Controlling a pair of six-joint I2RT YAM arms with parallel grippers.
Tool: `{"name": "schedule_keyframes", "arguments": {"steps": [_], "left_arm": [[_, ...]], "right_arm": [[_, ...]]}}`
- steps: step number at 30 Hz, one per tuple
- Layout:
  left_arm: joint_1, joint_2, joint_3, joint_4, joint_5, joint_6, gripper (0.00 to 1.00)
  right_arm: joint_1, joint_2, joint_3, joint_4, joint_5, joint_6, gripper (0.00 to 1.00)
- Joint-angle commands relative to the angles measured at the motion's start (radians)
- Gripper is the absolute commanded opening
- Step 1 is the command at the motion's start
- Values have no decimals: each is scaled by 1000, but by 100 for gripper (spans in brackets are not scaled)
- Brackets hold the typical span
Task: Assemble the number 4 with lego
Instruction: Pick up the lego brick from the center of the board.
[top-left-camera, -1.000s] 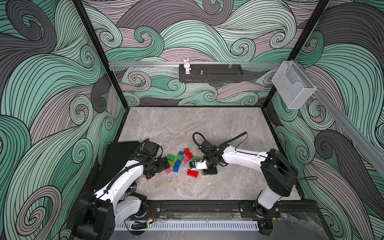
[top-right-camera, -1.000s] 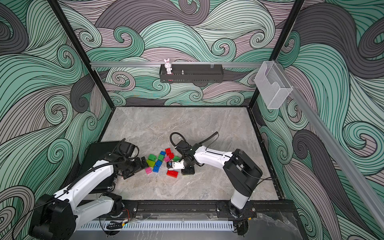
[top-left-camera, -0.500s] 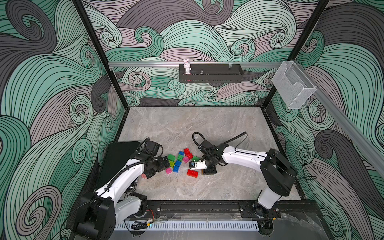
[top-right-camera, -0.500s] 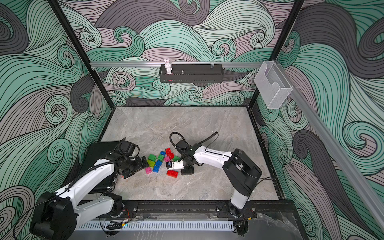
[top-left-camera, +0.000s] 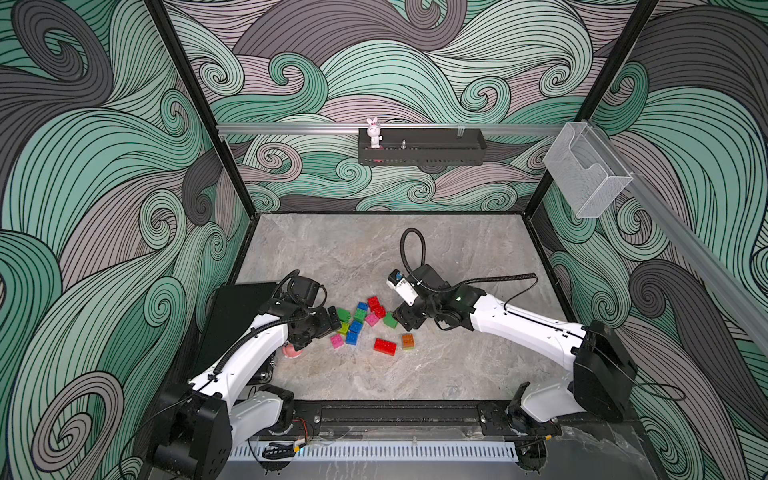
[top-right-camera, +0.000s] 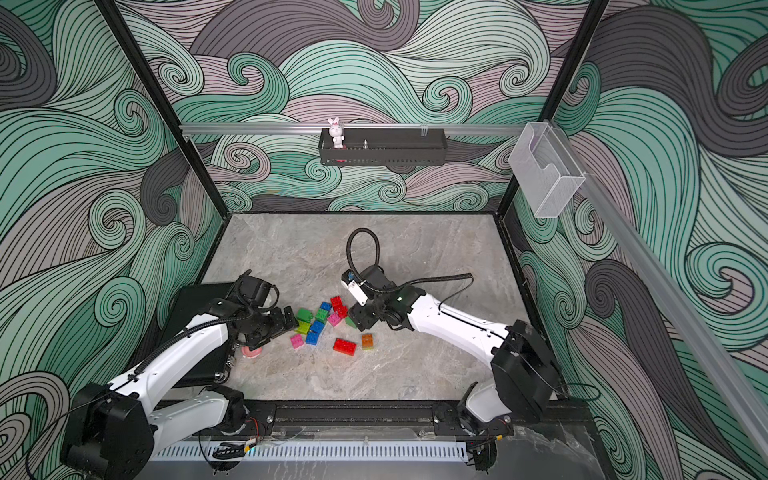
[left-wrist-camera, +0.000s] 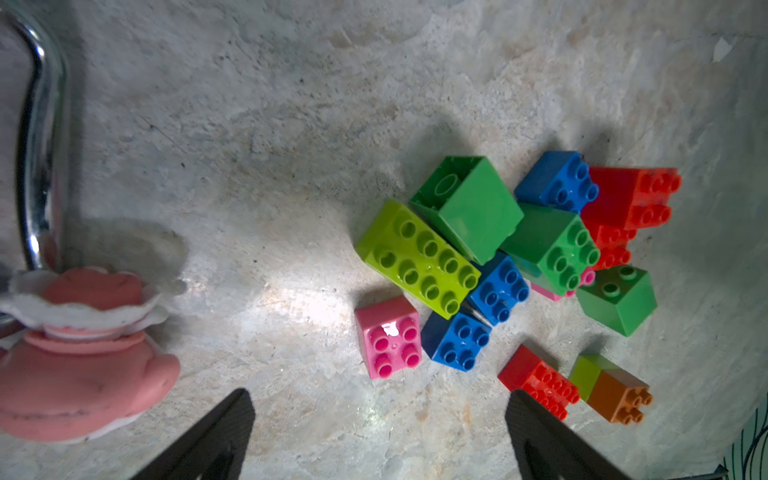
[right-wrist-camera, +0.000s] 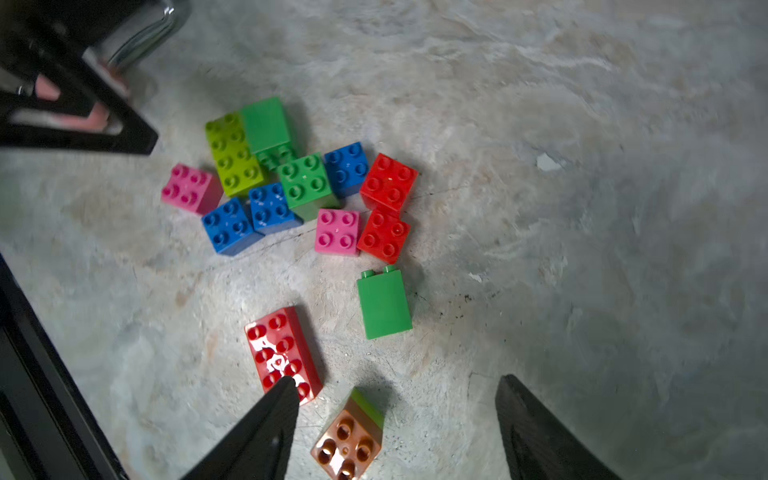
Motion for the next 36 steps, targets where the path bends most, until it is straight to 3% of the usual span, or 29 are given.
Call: {"name": "schedule_keyframes", "arguments": {"steps": [1,7,12,15,24,29,36], "left_arm": [[-5,-35,30,-32,-61,-21,99],[-4,-104,10,-44,-145,-39,99],[-3,-131,-11,-50,-148,-48,99],[-4,-141,-15,-65,-149,-50,99],[-2,-160,-34,-65,-178,-47,99],[-3,-154,-30,-67,-177,-48,99],[-2,-143,-32,-62,-175,-48,99]], "right_arm": [[26,53,25,-134,67,334,73],[86,229,169,-295,42,267,69],[142,391,330,-381,152,211,65],[152,449,406,-387,120,189,63],[167,491,461,-363,99,164,64],[154,486,448,-363,187,194,65],[116,500,428,-368,114,91,66]]}}
